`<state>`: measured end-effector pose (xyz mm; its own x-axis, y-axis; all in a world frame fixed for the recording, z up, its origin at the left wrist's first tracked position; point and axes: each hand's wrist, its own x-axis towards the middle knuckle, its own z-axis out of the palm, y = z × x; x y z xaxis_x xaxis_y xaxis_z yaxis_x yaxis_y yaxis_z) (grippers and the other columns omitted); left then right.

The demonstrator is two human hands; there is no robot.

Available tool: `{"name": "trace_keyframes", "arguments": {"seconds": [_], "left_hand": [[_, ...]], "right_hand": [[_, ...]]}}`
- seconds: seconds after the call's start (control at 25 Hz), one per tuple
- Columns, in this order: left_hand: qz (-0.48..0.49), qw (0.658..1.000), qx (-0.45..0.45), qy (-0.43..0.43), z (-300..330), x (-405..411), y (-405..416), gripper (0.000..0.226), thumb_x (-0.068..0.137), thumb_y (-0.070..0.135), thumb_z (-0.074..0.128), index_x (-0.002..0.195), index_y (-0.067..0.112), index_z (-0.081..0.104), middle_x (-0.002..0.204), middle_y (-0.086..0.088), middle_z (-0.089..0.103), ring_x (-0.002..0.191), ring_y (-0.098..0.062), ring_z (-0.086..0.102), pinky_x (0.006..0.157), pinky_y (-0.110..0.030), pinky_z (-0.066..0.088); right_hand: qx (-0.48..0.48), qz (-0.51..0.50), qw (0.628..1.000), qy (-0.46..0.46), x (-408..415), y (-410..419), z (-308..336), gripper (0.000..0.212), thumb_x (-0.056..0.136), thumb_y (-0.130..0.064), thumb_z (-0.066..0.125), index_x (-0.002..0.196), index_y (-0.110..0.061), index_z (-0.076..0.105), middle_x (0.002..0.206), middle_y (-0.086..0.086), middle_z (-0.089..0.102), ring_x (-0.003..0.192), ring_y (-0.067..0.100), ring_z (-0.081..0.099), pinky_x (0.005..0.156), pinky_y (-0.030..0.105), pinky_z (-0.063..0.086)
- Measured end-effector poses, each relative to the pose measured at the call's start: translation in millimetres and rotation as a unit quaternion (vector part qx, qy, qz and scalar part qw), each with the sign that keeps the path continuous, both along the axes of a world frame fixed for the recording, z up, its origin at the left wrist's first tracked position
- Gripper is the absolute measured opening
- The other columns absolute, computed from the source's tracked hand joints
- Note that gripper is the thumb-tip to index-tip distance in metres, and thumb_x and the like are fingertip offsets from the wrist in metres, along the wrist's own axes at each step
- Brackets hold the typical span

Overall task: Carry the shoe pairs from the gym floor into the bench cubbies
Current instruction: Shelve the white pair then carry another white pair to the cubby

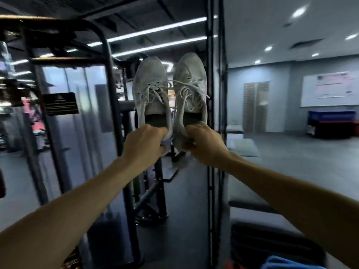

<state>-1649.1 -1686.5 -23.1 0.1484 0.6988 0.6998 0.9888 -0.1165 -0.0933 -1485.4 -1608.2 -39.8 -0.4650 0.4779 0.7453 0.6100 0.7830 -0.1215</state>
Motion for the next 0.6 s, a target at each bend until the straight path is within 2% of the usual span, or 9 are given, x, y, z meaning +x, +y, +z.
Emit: {"name": "trace_keyframes", "arguments": {"seconds": [0.16, 0.24, 0.32, 0.4, 0.52, 0.6], "left_hand": [[-0.096, 0.995, 0.013, 0.007, 6, 122, 31, 0.016, 0.087, 0.031, 0.063, 0.092, 0.015, 0.062, 0.088, -0.009, 0.063, 0.089, -0.034, 0.06, 0.062, -0.033, 0.038], [-0.146, 0.989, 0.011, 0.013, 5, 199, 46, 0.017, 0.088, 0.033, 0.061, 0.091, 0.016, 0.06, 0.091, -0.009, 0.064, 0.093, -0.034, 0.06, 0.063, -0.033, 0.036], [-0.2, 0.98, 0.007, 0.008, 1, 284, 56, 0.017, 0.089, 0.035, 0.06, 0.086, 0.018, 0.057, 0.09, -0.008, 0.064, 0.093, -0.033, 0.06, 0.065, -0.032, 0.034], [-0.239, 0.971, -0.003, 0.001, -3, 365, 65, 0.017, 0.089, 0.036, 0.061, 0.086, 0.02, 0.058, 0.09, -0.009, 0.065, 0.092, -0.033, 0.06, 0.066, -0.032, 0.035], [-0.32, 0.947, -0.017, -0.019, -9, 479, 81, 0.013, 0.088, 0.033, 0.063, 0.087, 0.02, 0.062, 0.084, -0.008, 0.064, 0.085, -0.034, 0.062, 0.065, -0.032, 0.038], [-0.361, 0.932, -0.03, -0.024, -10, 549, 93, 0.011, 0.088, 0.032, 0.064, 0.09, 0.021, 0.064, 0.086, -0.007, 0.065, 0.084, -0.033, 0.061, 0.064, -0.031, 0.035]], "right_hand": [[-0.006, -0.114, 0.994, -0.004, 133, -6, 7, 0.02, 0.08, -0.022, 0.06, 0.074, -0.023, 0.042, 0.081, -0.001, 0.052, 0.096, 0.025, 0.051, 0.06, 0.034, 0.039], [-0.002, -0.168, 0.986, -0.006, 213, -10, 5, 0.017, 0.083, -0.023, 0.059, 0.076, -0.023, 0.044, 0.082, -0.003, 0.053, 0.093, 0.02, 0.049, 0.06, 0.032, 0.035], [0.008, -0.217, 0.976, -0.013, 298, -16, 0, 0.011, 0.085, -0.023, 0.061, 0.078, -0.02, 0.052, 0.082, -0.005, 0.054, 0.09, 0.017, 0.049, 0.061, 0.032, 0.039], [0.01, -0.261, 0.965, -0.025, 379, -23, -3, 0.009, 0.082, -0.016, 0.062, 0.079, -0.018, 0.054, 0.084, -0.003, 0.058, 0.091, 0.02, 0.051, 0.062, 0.035, 0.045], [0.0, -0.322, 0.946, -0.025, 487, -34, -4, 0.019, 0.082, -0.017, 0.06, 0.074, -0.022, 0.043, 0.082, 0.0, 0.053, 0.093, 0.026, 0.051, 0.061, 0.032, 0.034], [-0.006, -0.362, 0.932, -0.02, 551, -36, -5, 0.019, 0.083, -0.019, 0.059, 0.075, -0.021, 0.043, 0.084, 0.0, 0.052, 0.095, 0.024, 0.05, 0.061, 0.03, 0.03]]}}
